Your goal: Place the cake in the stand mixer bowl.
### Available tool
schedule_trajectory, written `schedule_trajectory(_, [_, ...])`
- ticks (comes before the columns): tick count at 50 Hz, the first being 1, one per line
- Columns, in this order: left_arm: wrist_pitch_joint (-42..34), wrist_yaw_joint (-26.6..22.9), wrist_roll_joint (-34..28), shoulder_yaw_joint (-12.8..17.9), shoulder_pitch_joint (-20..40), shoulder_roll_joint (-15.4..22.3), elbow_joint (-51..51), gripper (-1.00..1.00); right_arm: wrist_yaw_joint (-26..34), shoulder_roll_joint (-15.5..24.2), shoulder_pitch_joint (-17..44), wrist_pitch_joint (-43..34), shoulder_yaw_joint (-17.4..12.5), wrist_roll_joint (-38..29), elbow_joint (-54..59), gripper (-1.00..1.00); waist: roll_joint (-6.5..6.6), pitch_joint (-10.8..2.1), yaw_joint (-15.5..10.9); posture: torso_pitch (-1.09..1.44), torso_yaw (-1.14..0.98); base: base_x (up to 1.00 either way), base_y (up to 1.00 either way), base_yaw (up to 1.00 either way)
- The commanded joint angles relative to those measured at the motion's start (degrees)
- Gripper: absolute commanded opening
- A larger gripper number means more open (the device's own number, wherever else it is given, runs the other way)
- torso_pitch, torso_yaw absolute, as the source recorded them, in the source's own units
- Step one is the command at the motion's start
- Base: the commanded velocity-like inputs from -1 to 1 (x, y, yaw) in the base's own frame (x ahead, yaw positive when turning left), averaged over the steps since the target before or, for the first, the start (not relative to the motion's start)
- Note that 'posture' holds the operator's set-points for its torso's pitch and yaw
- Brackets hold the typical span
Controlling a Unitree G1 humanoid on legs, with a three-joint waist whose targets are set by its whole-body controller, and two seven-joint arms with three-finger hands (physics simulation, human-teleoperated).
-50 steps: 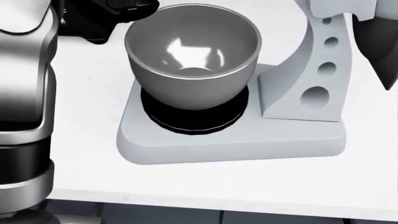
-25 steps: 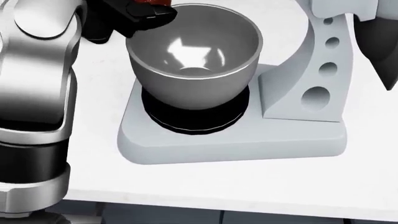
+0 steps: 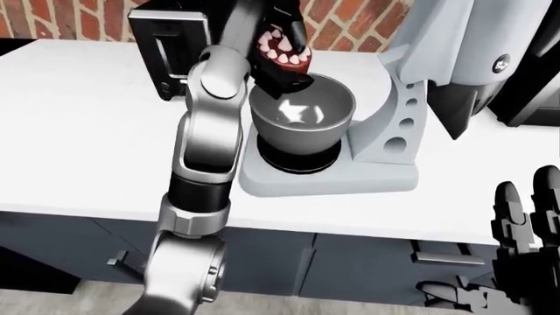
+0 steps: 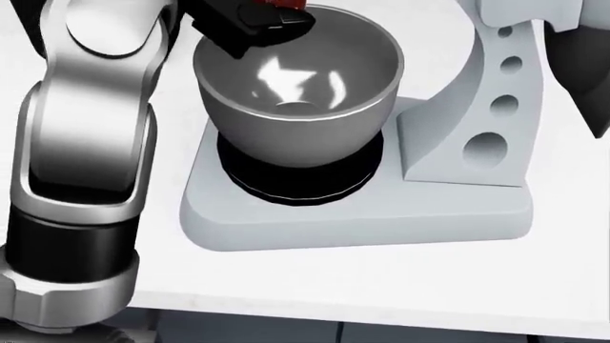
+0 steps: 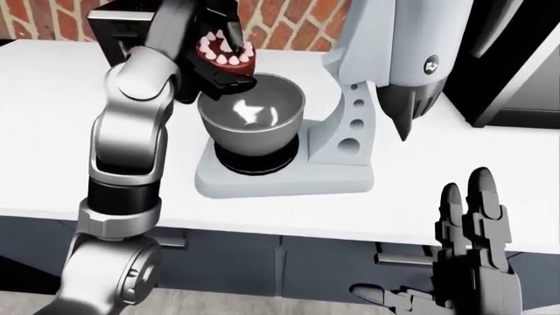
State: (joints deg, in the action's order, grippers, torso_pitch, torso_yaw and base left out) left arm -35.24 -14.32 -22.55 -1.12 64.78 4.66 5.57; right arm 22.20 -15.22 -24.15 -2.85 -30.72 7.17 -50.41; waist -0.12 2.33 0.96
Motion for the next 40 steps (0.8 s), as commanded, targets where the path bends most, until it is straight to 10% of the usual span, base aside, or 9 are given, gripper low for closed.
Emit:
schedule_trajectory(1, [1.8, 0.7, -0.6, 0.4, 2.2, 0.0, -2.1, -1.00, 0.2, 0.1, 0.1, 1.8, -0.2, 0.7, -2.3, 1.00, -0.17, -1.23, 0.0, 0.00, 0.00, 0.00, 0.00, 0.00])
schedule_trajectory(36, [2.7, 0.6, -3.3, -0.9, 4.1, -3.5, 0.6, -1.00, 3.7, -2.1, -0.2, 1.8, -4.3, 3.3, -3.7, 1.00, -0.36, -1.21, 0.0, 0.00, 0.00, 0.00, 0.00, 0.00])
schedule_trajectory(38, [2.7, 0.6, -3.5, -0.9, 4.2, -3.5, 0.7, -0.87, 3.7, -2.1, -0.2, 1.7, -4.3, 3.3, -3.7, 1.00, -0.37, -1.21, 0.1, 0.00, 0.00, 0.00, 0.00, 0.00])
schedule_trajectory(40, [3.0, 0.6, -3.9, -1.0, 4.0, -3.4, 1.0, -0.27, 3.7, -2.1, -0.1, 1.8, -4.3, 3.3, -3.6, 1.00, -0.36, -1.20, 0.1, 0.00, 0.00, 0.00, 0.00, 0.00])
